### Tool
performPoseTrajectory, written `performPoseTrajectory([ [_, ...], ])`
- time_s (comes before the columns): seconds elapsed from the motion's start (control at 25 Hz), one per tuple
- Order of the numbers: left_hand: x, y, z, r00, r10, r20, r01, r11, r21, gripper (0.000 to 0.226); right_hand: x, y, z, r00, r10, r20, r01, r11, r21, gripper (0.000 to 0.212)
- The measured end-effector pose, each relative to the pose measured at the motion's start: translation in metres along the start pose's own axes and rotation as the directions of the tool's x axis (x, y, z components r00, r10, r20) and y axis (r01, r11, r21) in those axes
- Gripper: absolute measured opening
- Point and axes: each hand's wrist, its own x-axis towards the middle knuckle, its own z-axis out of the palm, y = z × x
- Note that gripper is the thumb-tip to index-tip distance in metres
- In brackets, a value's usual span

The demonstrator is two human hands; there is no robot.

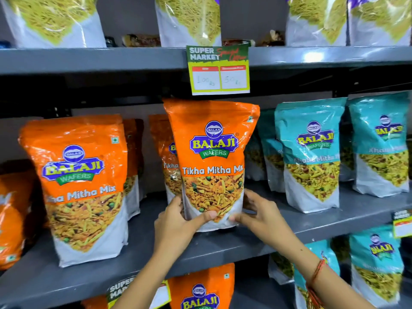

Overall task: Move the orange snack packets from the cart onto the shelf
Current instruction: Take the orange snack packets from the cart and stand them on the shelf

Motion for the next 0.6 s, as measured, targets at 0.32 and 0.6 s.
performPoseTrajectory([
  [0.32, -0.013, -0.031, -0.021, 0.991, -0.084, -0.105, 0.092, 0.993, 0.073, 0.081, 0.005, -0.007, 0.037, 0.984, -0.046, 0.175, 0.039, 0.998, 0.045, 0.053],
  [0.6, -0.008, -0.031, -0.017, 0.992, -0.096, -0.086, 0.106, 0.989, 0.108, 0.075, 0.008, -0.001, 0.036, 0.982, -0.045, 0.184, 0.044, 0.999, 0.013, 0.048],
])
